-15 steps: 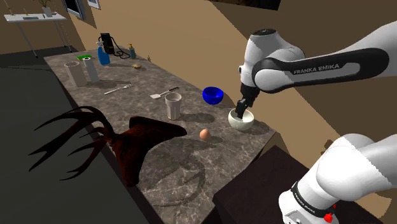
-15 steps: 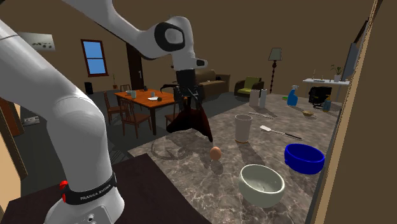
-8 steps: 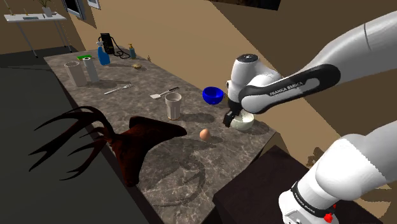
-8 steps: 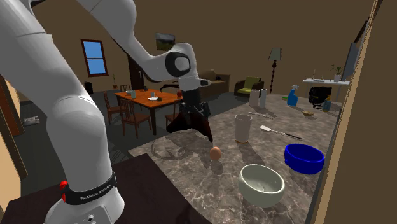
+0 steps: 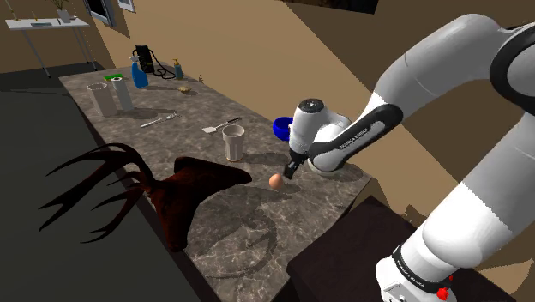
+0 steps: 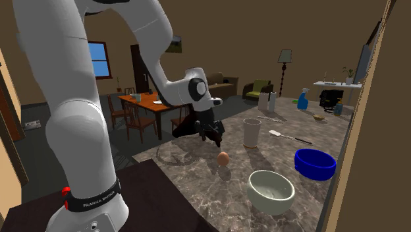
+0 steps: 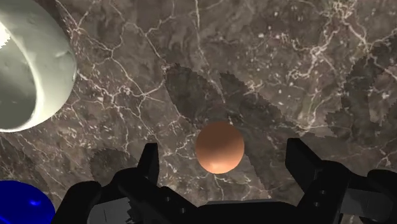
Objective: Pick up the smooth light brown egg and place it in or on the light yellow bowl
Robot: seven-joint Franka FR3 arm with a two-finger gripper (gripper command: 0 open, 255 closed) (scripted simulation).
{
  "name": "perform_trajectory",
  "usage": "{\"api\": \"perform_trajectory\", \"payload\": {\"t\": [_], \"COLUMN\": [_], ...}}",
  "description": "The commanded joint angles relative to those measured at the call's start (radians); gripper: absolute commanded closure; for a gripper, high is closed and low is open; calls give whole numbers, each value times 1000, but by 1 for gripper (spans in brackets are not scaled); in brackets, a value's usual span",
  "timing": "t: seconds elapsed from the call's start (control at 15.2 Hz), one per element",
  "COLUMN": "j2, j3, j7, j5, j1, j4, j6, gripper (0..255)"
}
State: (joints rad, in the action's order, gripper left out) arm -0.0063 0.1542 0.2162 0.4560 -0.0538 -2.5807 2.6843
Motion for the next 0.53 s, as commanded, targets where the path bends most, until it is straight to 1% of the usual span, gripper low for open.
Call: {"api": "perform_trajectory", "payload": {"t": [0.0,0.13,0.26,0.46], "j2": [96,186,273,400], "j3": [-5,-31,-68,-130], "j7": [85,175,259,366], "j5": [108,217,316,436], "j1": [-5,11,41,98], "j4": [47,100,160,260], "j6": [57,99,135,182], "gripper": [0,0,0,0]}}
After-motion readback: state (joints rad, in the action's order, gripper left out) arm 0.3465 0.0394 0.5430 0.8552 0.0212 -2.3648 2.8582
